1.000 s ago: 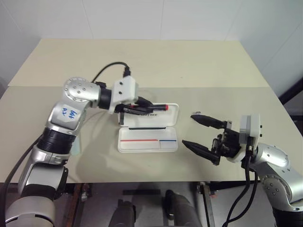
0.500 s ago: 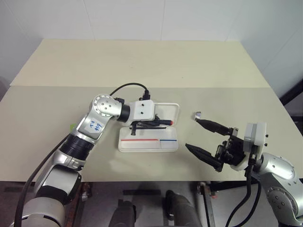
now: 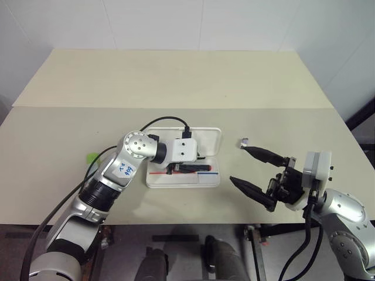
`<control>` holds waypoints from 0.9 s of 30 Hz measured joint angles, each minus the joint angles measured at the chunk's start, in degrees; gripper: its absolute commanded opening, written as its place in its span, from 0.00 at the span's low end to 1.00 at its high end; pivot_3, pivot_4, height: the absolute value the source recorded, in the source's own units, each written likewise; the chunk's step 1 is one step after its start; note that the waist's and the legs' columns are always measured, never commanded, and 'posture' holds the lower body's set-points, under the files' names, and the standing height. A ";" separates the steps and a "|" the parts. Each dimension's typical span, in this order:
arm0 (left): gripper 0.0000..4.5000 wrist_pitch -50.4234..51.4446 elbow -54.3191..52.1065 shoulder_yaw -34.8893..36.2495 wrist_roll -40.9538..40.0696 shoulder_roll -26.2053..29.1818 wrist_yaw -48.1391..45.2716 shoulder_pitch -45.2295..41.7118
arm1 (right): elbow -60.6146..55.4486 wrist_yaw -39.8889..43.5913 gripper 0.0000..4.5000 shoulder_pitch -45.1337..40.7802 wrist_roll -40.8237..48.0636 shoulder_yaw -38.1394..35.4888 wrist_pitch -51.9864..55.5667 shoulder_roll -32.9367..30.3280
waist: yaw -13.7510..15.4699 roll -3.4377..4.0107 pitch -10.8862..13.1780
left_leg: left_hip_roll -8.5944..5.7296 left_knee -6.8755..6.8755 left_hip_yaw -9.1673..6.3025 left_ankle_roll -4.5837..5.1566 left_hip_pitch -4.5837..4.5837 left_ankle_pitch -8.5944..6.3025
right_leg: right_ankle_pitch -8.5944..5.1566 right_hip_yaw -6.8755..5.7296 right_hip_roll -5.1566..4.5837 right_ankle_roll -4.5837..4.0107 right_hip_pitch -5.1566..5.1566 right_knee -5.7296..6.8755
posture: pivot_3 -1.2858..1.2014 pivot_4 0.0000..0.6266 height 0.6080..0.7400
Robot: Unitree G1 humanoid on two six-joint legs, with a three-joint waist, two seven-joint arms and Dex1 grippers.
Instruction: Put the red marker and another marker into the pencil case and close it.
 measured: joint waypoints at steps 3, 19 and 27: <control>0.95 0.44 -0.04 0.00 0.40 -0.04 0.10 0.00 | 0.00 -0.17 1.00 -0.36 0.03 0.00 0.09 -0.01 | 0.00 0.00 0.00 | 0.00 0.00 0.00 0.00 0.00 0.00 | 0.00 0.00 0.00 0.00 0.00 0.00 | 0.52 0.24 1.00; 1.00 12.42 -17.18 7.22 -9.60 -4.82 2.58 4.76 | 0.00 1.11 1.00 -2.64 0.98 -0.04 1.74 -2.57 | -0.01 0.01 0.00 | 0.01 0.00 -0.01 0.00 0.00 0.00 | 0.00 0.02 0.00 0.00 0.01 0.01 | 0.52 0.24 1.00; 1.00 25.68 -32.81 23.76 -20.62 -9.71 17.48 10.97 | 0.40 4.96 1.00 -3.46 6.02 -0.56 3.39 -5.07 | -0.13 0.01 0.00 | 0.00 0.02 -0.02 0.01 0.11 0.01 | -0.04 0.04 0.00 -0.04 0.17 -0.05 | 0.52 0.24 1.00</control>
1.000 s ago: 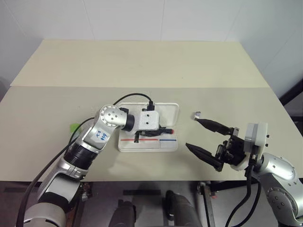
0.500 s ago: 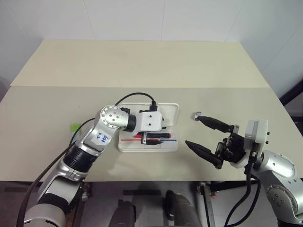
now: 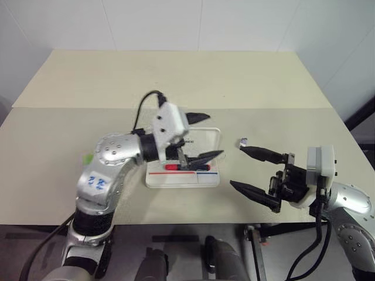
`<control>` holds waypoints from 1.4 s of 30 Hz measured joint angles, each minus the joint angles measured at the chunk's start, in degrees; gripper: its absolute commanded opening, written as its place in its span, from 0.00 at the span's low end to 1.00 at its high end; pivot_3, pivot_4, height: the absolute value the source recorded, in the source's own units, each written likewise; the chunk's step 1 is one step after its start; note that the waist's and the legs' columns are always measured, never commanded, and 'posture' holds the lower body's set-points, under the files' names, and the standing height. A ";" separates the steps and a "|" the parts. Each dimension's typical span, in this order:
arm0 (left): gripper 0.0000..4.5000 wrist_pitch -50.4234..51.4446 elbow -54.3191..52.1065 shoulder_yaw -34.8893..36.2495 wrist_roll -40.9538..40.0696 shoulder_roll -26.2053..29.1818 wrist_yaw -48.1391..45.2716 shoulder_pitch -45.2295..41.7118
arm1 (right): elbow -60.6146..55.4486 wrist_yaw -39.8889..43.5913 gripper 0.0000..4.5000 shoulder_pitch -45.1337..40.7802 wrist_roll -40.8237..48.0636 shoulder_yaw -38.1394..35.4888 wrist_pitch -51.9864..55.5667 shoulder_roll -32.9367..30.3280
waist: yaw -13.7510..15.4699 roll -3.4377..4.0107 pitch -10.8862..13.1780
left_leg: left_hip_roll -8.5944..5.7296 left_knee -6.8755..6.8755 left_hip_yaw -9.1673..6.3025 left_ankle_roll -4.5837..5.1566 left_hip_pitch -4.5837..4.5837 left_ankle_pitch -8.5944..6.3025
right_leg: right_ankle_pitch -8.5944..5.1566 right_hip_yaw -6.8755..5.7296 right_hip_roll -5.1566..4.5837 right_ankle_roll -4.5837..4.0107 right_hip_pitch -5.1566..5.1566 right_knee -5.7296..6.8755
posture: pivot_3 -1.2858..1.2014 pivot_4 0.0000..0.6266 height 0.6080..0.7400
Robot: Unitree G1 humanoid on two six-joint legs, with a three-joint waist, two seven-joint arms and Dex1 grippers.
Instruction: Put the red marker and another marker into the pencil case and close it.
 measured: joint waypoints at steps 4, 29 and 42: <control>1.00 7.46 -1.88 6.45 1.40 1.66 9.77 3.44 | 0.90 2.67 1.00 -0.86 2.46 -1.84 0.39 -0.94 | 0.02 0.00 0.00 | -0.01 0.00 -0.03 0.03 0.04 0.02 | -0.02 0.00 0.01 -0.04 0.03 0.10 | 0.52 0.24 1.00; 1.00 10.90 -7.68 16.54 17.08 -15.11 47.71 28.42 | 16.07 18.72 1.00 -8.10 -0.33 -0.77 -2.09 -1.27 | 0.18 -0.01 -0.01 | -0.02 0.03 -0.06 -0.15 0.04 0.01 | -0.04 -0.01 0.00 -0.10 0.03 0.06 | 0.52 0.24 1.00; 1.00 1.88 -2.92 19.57 16.17 -18.70 50.47 33.60 | 16.94 18.45 1.00 -7.32 -1.29 -0.79 -2.62 -0.40 | 0.18 -0.01 -0.01 | -0.03 0.04 -0.04 -0.15 0.02 0.01 | -0.13 -0.01 -0.01 -0.25 0.05 0.04 | 0.52 0.24 1.00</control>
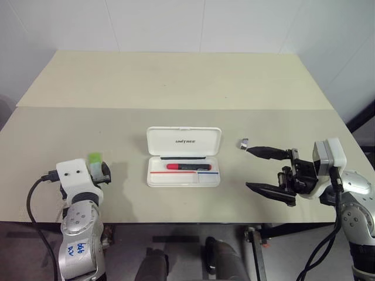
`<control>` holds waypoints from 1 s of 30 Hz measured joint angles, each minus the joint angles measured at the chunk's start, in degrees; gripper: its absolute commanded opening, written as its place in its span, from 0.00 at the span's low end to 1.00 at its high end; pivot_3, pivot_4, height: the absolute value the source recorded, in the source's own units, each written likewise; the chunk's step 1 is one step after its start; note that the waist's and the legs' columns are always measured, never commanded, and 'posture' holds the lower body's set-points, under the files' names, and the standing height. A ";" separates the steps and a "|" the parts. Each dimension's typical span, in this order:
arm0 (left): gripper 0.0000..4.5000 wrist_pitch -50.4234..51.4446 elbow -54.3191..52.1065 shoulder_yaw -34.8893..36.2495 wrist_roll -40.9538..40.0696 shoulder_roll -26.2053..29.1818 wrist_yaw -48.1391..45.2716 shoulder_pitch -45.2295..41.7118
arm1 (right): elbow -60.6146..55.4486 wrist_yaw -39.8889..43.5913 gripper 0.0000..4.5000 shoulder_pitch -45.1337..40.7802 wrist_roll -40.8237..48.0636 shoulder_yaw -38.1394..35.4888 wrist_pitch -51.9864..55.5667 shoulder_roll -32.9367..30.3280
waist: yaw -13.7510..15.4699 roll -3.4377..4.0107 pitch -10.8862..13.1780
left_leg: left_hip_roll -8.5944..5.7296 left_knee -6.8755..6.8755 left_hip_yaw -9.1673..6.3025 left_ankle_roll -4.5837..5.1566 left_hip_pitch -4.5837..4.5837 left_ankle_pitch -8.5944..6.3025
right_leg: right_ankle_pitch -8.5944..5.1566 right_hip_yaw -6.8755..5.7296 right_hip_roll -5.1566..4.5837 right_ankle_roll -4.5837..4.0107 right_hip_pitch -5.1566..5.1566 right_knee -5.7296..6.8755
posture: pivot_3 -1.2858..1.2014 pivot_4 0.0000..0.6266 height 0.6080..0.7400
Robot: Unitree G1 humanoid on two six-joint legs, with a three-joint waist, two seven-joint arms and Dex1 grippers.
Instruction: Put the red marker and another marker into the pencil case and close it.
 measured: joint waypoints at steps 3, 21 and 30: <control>1.00 -1.26 2.53 1.89 -2.14 -0.34 -0.69 0.08 | 0.00 -0.18 1.00 0.31 -0.35 0.00 -0.56 0.18 | -0.02 0.00 0.00 | 0.00 0.00 0.00 0.00 0.00 0.00 | 0.00 -0.01 0.00 0.00 -0.01 0.01 | 0.52 0.24 1.00; 0.24 -0.69 5.03 3.74 -7.29 0.57 -2.34 -0.16 | -0.92 -0.11 1.00 4.22 -0.44 -1.20 -0.69 -0.98 | -0.13 0.02 -0.02 | -0.02 0.00 0.03 0.00 0.08 0.01 | -0.05 0.00 0.01 -0.09 0.02 0.00 | 0.52 0.24 1.00; 0.25 -0.60 9.95 3.98 -7.49 8.94 -4.88 -4.28 | -3.05 -1.94 1.00 4.58 0.46 -1.21 0.22 -0.92 | -0.09 0.00 -0.01 | -0.03 0.00 -0.05 -0.08 0.06 0.14 | -0.35 0.00 0.03 -0.74 0.01 0.07 | 0.52 0.24 1.00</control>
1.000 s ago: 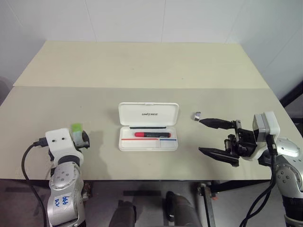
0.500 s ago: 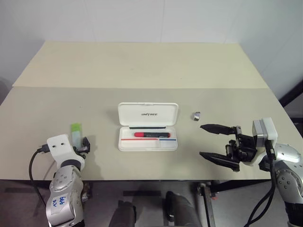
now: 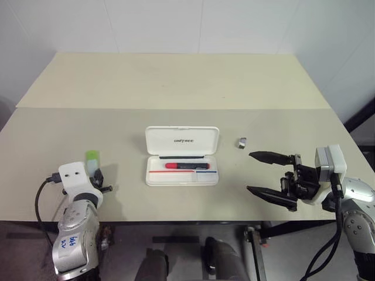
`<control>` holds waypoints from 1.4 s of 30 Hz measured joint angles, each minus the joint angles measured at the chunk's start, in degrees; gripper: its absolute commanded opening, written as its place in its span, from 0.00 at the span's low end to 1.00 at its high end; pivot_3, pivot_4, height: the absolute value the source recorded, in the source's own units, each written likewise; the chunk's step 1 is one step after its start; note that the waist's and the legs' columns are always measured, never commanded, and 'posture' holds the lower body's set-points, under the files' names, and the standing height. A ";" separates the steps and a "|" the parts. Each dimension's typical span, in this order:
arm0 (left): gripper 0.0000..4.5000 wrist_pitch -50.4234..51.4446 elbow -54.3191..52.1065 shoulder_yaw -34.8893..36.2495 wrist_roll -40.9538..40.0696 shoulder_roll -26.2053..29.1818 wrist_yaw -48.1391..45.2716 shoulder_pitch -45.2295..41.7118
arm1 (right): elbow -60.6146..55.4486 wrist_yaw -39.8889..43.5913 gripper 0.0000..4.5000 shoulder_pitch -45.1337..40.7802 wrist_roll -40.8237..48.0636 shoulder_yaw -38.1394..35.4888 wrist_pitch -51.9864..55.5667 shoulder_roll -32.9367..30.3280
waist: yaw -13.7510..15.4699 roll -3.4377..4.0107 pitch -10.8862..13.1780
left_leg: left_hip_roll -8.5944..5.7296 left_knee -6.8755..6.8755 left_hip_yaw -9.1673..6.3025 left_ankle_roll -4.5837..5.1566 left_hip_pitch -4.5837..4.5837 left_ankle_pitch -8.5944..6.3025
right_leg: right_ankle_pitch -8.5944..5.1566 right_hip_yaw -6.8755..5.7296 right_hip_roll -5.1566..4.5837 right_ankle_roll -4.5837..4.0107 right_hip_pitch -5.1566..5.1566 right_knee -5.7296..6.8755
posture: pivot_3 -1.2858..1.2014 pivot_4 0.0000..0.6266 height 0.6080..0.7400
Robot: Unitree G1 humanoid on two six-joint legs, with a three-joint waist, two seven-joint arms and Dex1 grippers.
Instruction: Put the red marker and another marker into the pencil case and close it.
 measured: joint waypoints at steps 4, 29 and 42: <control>0.25 -1.66 2.71 0.83 -2.97 8.43 -6.51 -6.62 | -1.73 -0.56 1.00 0.62 1.28 -0.10 0.36 0.49 | 0.12 0.00 0.00 | -0.01 0.00 -0.05 -0.01 0.00 0.01 | 0.02 -0.02 0.00 0.03 0.00 -0.03 | 0.52 0.24 1.00; 0.25 5.45 -2.91 -20.21 -31.08 39.25 -54.27 -22.41 | -3.59 -0.50 1.00 13.25 -2.76 -4.55 -6.14 0.95 | -0.16 0.04 0.04 | 0.01 -0.08 0.02 -0.01 -0.05 -0.20 | -0.12 0.05 0.01 0.01 -0.09 -0.04 | 0.52 0.24 1.00; 0.25 -2.73 3.51 -30.08 -21.72 40.40 -59.39 -22.69 | -4.48 -1.32 1.00 15.59 -4.19 -4.29 -9.06 2.87 | -0.16 0.03 0.05 | 0.00 -0.08 0.03 0.00 -0.04 -0.19 | -0.13 0.07 0.01 0.03 -0.08 0.00 | 0.52 0.24 1.00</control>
